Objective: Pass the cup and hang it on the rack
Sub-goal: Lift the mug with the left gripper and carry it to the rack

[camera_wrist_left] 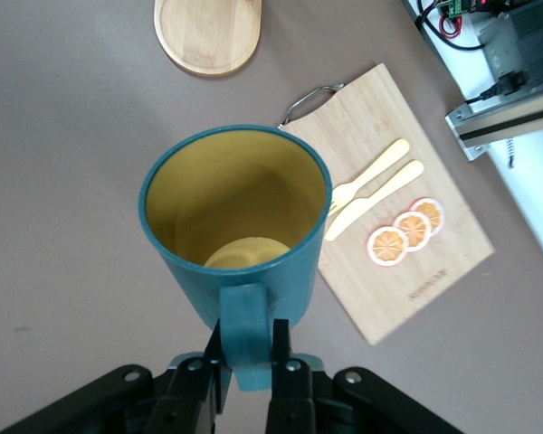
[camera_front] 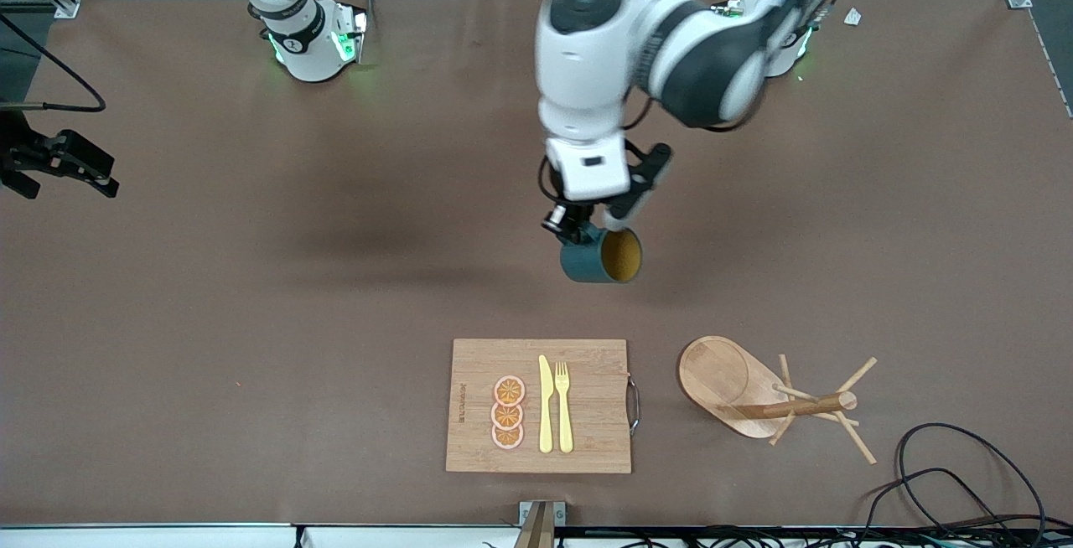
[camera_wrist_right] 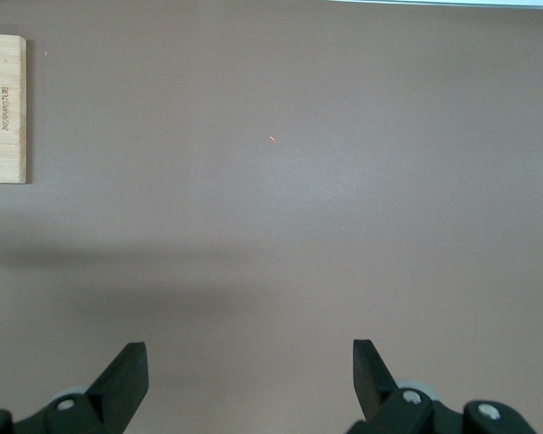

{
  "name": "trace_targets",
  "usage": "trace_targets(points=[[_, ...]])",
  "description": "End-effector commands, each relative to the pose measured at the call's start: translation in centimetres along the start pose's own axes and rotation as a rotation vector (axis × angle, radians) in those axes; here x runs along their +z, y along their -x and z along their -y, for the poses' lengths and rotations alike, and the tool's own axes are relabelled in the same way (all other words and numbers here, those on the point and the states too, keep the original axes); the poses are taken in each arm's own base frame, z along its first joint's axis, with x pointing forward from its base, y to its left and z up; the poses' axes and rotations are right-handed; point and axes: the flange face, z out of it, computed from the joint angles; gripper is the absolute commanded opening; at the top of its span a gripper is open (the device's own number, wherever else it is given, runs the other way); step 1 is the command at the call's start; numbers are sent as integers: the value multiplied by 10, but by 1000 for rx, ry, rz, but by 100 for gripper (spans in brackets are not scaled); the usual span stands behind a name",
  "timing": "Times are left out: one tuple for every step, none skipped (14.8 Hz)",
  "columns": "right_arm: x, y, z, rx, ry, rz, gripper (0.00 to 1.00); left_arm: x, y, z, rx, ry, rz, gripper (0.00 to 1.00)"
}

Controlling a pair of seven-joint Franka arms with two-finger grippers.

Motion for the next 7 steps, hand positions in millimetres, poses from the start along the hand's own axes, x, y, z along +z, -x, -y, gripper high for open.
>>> trace_targets(points=[[-4, 9, -3, -8, -11, -7, 100, -23, -54, -1, -48, 42, 128, 0], [-4, 9, -3, -7, -10, -8, 100, -28, -76, -1, -63, 51, 168, 0], [-4, 9, -3, -7, -10, -8, 100, -29, -93, -2, -71, 67, 205, 0], [-4, 9, -3, -8, -11, -7, 100, -31, -110, -2, -77, 78, 246, 0], [-3, 9, -3, -9, -11, -7, 100, -31, -128, 0, -90, 86, 287, 0], [-4, 9, -3, -9, -11, -7, 100, -31, -147, 0, -100, 107, 341, 0], [-3, 9, -3, -9, -11, -7, 100, -31, -167, 0, -121, 138, 386, 0]])
